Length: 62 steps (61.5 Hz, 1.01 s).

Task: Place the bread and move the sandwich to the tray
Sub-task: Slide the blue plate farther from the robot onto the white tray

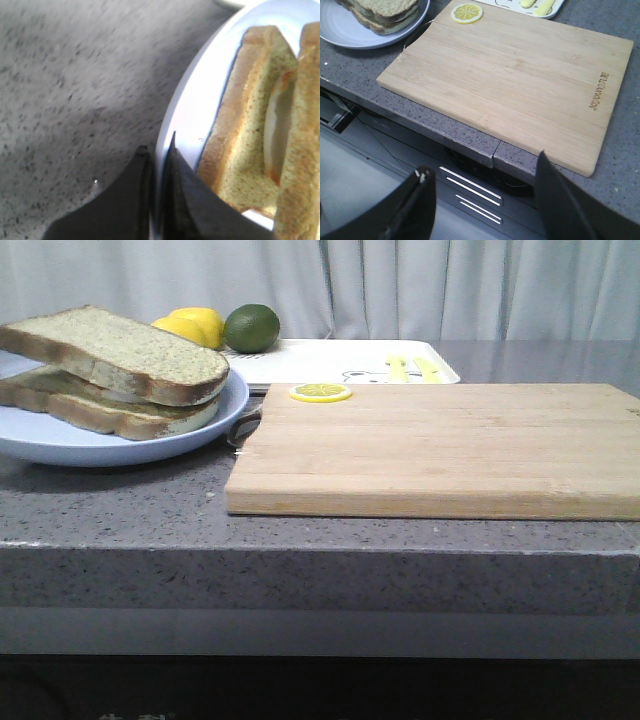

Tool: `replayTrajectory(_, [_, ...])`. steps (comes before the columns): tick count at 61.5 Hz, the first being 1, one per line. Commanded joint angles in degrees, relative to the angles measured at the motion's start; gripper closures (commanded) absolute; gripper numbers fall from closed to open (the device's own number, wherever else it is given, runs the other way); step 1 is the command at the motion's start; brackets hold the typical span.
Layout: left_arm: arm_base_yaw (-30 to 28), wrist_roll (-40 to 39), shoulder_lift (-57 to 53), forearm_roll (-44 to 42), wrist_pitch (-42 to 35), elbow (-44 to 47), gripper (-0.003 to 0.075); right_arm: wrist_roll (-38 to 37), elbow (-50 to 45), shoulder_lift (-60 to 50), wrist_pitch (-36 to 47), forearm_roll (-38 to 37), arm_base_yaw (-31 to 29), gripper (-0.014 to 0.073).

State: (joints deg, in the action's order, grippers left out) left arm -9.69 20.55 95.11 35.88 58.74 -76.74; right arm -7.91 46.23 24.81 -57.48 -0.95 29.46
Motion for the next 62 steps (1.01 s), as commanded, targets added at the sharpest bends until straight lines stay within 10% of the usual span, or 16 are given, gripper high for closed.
replayTrajectory(1, [0.46,-0.05,-3.28,6.75,-0.26,-5.01,0.0741,0.26,1.18,0.24,3.66,-0.73,-0.27,0.0140])
replayTrajectory(62, [8.14,-25.22,27.19,6.75,0.91,-42.93,0.0739,0.26,1.18,0.24,3.72,-0.73,-0.27,0.0140])
